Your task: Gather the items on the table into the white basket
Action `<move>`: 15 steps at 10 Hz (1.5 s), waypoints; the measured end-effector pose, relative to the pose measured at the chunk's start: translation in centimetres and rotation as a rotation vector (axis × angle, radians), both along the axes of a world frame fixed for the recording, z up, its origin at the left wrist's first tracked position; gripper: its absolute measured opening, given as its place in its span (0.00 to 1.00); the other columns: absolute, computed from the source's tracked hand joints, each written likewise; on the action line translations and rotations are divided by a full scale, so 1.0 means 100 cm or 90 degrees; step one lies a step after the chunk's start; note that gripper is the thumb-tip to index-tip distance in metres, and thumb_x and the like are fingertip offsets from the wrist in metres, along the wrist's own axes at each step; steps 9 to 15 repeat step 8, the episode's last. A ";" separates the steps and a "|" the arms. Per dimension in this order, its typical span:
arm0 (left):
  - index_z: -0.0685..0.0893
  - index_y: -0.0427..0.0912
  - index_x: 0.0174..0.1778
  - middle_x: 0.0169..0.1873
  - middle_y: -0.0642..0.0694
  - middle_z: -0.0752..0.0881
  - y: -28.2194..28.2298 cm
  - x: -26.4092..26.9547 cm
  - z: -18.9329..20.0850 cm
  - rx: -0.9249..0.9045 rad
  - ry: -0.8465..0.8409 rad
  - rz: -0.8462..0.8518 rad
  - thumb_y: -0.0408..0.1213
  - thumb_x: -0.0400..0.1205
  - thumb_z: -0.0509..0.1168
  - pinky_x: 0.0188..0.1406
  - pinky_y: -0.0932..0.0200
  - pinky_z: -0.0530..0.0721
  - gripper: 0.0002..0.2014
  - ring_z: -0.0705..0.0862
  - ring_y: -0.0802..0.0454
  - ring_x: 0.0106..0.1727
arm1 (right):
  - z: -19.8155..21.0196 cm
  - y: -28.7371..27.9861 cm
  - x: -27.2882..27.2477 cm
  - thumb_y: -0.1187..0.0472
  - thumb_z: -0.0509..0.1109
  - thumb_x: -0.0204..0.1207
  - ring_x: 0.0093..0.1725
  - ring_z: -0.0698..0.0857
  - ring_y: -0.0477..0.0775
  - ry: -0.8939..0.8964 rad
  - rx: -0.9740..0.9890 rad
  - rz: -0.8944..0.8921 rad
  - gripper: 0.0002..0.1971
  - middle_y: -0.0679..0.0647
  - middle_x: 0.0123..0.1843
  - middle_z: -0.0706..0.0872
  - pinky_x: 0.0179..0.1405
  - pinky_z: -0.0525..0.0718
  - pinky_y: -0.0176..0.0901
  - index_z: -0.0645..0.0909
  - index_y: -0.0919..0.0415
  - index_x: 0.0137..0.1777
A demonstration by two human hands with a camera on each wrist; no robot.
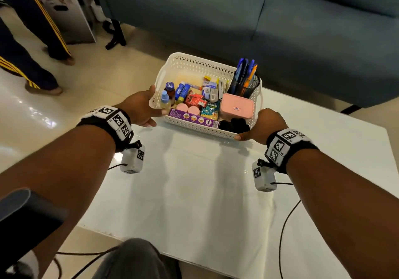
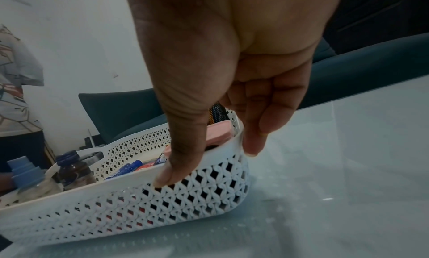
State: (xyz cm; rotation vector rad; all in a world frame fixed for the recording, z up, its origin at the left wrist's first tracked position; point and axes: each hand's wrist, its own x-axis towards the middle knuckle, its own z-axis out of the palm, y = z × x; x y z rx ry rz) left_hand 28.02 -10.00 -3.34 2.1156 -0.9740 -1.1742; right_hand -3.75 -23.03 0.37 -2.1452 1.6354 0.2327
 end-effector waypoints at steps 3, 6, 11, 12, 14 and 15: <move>0.43 0.62 0.88 0.61 0.45 0.80 -0.018 0.042 -0.006 0.059 -0.135 -0.078 0.57 0.82 0.70 0.38 0.47 0.94 0.48 0.93 0.46 0.37 | -0.011 -0.022 0.034 0.39 0.87 0.56 0.42 0.80 0.54 0.010 -0.025 0.033 0.34 0.50 0.42 0.81 0.40 0.76 0.43 0.82 0.56 0.58; 0.42 0.66 0.87 0.60 0.42 0.82 -0.015 0.045 -0.015 0.084 -0.240 -0.073 0.67 0.82 0.61 0.45 0.41 0.92 0.43 0.90 0.37 0.44 | -0.031 -0.027 0.035 0.33 0.85 0.55 0.35 0.80 0.49 -0.045 -0.033 -0.025 0.35 0.51 0.43 0.86 0.27 0.71 0.38 0.83 0.55 0.56; 0.52 0.59 0.87 0.44 0.41 0.87 0.025 -0.013 -0.005 -0.040 -0.404 0.098 0.73 0.83 0.43 0.44 0.46 0.86 0.38 0.85 0.38 0.40 | -0.031 0.018 0.002 0.29 0.69 0.72 0.70 0.81 0.65 -0.097 -0.045 -0.056 0.47 0.59 0.73 0.82 0.63 0.80 0.52 0.62 0.56 0.84; 0.52 0.59 0.87 0.44 0.41 0.87 0.025 -0.013 -0.005 -0.040 -0.404 0.098 0.73 0.83 0.43 0.44 0.46 0.86 0.38 0.85 0.38 0.40 | -0.031 0.018 0.002 0.29 0.69 0.72 0.70 0.81 0.65 -0.097 -0.045 -0.056 0.47 0.59 0.73 0.82 0.63 0.80 0.52 0.62 0.56 0.84; 0.52 0.59 0.87 0.44 0.41 0.87 0.025 -0.013 -0.005 -0.040 -0.404 0.098 0.73 0.83 0.43 0.44 0.46 0.86 0.38 0.85 0.38 0.40 | -0.031 0.018 0.002 0.29 0.69 0.72 0.70 0.81 0.65 -0.097 -0.045 -0.056 0.47 0.59 0.73 0.82 0.63 0.80 0.52 0.62 0.56 0.84; 0.52 0.59 0.87 0.44 0.41 0.87 0.025 -0.013 -0.005 -0.040 -0.404 0.098 0.73 0.83 0.43 0.44 0.46 0.86 0.38 0.85 0.38 0.40 | -0.031 0.018 0.002 0.29 0.69 0.72 0.70 0.81 0.65 -0.097 -0.045 -0.056 0.47 0.59 0.73 0.82 0.63 0.80 0.52 0.62 0.56 0.84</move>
